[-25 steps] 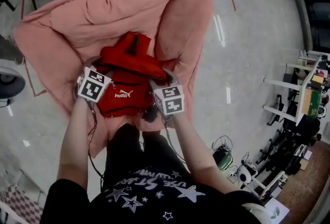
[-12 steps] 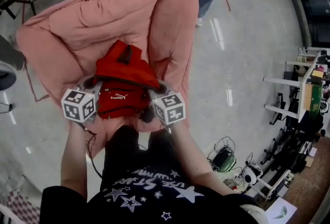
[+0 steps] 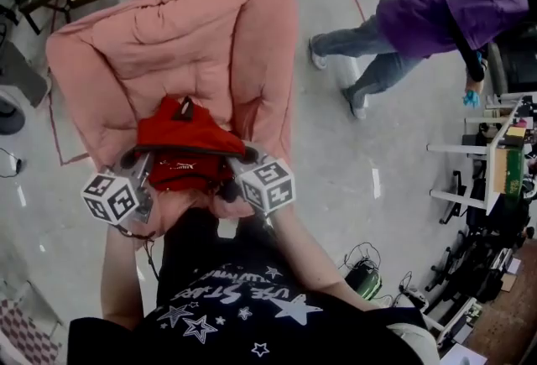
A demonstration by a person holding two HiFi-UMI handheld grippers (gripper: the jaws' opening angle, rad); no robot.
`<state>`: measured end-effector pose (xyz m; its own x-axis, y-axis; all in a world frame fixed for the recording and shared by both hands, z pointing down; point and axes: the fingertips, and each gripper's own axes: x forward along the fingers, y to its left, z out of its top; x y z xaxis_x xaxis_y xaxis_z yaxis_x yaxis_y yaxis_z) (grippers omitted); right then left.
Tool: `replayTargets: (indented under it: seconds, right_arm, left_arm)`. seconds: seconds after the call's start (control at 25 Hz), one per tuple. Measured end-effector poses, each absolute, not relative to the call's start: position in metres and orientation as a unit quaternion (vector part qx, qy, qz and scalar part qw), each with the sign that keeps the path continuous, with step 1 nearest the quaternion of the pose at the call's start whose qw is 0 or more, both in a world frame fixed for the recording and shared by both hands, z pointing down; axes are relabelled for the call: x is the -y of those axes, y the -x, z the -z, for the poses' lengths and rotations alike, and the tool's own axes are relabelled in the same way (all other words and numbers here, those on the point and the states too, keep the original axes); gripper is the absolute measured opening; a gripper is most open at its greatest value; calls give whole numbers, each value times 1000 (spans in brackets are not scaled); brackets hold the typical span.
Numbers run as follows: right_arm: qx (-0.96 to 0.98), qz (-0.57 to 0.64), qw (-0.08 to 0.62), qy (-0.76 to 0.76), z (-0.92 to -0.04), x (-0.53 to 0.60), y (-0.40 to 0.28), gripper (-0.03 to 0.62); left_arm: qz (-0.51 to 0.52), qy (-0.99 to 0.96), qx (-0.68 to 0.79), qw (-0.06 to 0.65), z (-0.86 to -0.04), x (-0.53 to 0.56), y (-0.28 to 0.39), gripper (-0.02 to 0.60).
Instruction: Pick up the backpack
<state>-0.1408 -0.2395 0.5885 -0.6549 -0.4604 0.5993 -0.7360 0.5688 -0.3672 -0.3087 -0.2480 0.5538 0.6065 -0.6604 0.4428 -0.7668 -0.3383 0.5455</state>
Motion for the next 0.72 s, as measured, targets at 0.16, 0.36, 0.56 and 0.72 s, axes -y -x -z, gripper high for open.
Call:
replayTargets:
  seconds: [0.16,0.36,0.56,0.72]
  right_arm:
    - [871,-299,221,-320,-566,221,137,12]
    - [895,-286,195,-280,-531,205,147,12]
    - [922,-244,175,-244,-491,188,146,11]
    - [935,-219,156,-231,-464,178,130,11]
  left_arm:
    - [-55,-805,456,376,-529,223,304,14]
    - [-13,-786,493,372,-498,192,312,14]
    - [27,-781,516,351,-463,157,309,12]
    - [52,-781,532,322,-430,135,291,12]
